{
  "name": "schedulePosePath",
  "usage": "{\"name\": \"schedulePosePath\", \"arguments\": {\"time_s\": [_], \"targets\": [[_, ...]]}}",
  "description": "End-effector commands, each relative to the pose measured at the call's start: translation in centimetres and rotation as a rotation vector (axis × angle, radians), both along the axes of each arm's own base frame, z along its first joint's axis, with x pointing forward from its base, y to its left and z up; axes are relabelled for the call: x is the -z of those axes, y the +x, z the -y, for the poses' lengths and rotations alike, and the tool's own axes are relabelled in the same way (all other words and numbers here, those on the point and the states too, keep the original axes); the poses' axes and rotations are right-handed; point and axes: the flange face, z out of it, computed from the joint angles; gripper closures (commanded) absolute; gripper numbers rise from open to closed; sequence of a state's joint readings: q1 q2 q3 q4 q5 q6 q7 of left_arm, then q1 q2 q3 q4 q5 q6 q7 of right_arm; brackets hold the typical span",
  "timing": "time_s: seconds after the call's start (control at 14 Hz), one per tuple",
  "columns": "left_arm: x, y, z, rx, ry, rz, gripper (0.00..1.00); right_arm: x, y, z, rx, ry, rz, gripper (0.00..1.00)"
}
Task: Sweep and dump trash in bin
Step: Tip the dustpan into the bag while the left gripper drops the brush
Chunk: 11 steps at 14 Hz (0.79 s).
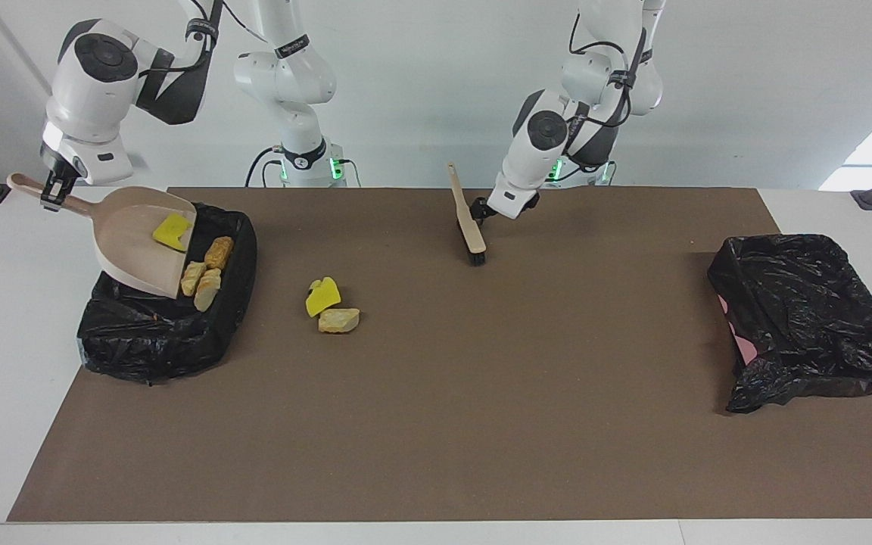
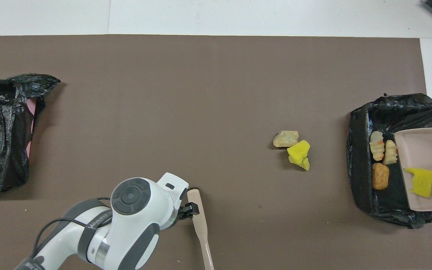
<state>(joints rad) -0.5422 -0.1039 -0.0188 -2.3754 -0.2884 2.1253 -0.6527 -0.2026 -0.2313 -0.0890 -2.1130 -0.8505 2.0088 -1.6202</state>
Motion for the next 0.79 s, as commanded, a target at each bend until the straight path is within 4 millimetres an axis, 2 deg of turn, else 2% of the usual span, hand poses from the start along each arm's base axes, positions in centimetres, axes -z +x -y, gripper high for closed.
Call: {"name": "schedulePosePath", "arguments": {"time_s": [0.0, 0.14, 0.21, 0.29, 0.36, 0.5, 0.71], "targets": [[-1.7, 4.4, -3.0, 0.049, 0.009, 0.067, 0.00, -3.6, -1.9, -0.4, -0.003, -0.061, 0.006, 1.00], [-3.1, 7.6, -6.2, 0.033, 0.030, 0.117, 0.00, -4.2, -1.5, -2.0, -0.042, -0.098, 0.005, 1.00], [-3.6, 9.1, -7.7, 0.067, 0.054, 0.123, 0.00, -4.0, -1.2, -2.9, -0.063, -0.101, 0.005, 1.00], [-4.2, 10.8, -9.0, 0.134, 0.074, 0.136, 0.00, -3.7, -0.5, -4.7, -0.102, -0.115, 0.000, 1.00], [-4.7, 12.4, -11.1, 0.184, 0.070, 0.141, 0.00, -3.3, -0.3, -5.4, -0.128, -0.175, -0.006, 1.00], [-5.9, 14.2, -14.7, 0.270, 0.047, 0.183, 0.00, -2.3, 0.3, -7.6, -0.149, -0.241, 0.037, 1.00], [-8.8, 16.3, -19.3, 0.334, 0.033, 0.247, 0.00, -1.7, 0.1, -7.4, -0.138, -0.250, 0.037, 1.00]]}}
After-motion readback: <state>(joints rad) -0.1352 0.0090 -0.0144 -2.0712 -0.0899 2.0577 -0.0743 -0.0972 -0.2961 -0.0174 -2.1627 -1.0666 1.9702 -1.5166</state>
